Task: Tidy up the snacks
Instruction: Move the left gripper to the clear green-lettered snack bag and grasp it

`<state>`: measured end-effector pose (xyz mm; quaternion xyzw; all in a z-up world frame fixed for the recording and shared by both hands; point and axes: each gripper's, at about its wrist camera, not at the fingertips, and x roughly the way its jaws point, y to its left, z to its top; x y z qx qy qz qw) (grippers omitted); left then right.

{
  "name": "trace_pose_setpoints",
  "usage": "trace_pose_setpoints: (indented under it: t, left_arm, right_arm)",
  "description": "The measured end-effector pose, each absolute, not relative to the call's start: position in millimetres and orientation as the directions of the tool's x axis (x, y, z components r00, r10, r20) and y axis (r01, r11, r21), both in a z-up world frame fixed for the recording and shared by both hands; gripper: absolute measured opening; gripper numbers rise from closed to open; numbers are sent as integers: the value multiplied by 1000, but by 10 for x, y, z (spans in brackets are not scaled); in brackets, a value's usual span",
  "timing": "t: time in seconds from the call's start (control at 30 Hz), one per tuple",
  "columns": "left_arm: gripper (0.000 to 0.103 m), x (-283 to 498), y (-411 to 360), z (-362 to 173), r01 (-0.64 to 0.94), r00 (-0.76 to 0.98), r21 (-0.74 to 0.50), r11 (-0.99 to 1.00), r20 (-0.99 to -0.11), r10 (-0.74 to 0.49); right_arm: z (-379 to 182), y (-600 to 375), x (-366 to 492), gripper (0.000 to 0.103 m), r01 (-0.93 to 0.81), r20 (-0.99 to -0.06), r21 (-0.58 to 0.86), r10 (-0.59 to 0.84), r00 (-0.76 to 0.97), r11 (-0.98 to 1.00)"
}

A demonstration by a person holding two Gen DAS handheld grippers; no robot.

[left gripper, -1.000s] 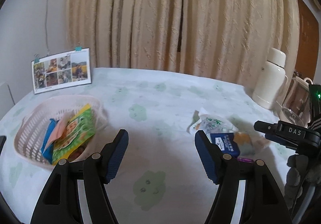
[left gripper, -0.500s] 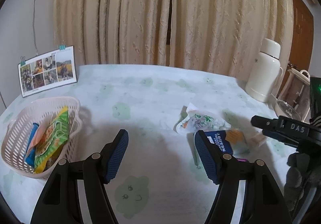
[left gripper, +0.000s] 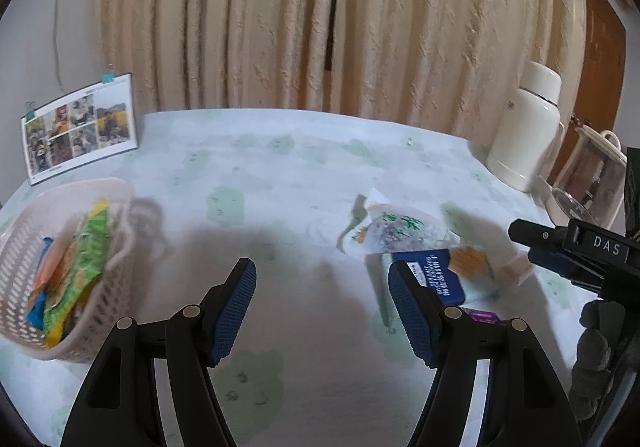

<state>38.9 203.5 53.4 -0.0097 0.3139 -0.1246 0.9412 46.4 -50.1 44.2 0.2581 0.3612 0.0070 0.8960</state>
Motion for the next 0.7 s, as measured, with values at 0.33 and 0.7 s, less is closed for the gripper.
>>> trace_pose_setpoints:
  t: [0.33,0.7]
  left_arm:
    - [69,697,1802,434,295,699,-117,948,-650,-298]
    - [69,1039,1762,433,285,668,-172,943,-670,-324]
  right_arm:
    - [439,-709,464,65,241,-675,471,171,718,849]
    - [342,-797,511,67,281,-718,475,183,671,834]
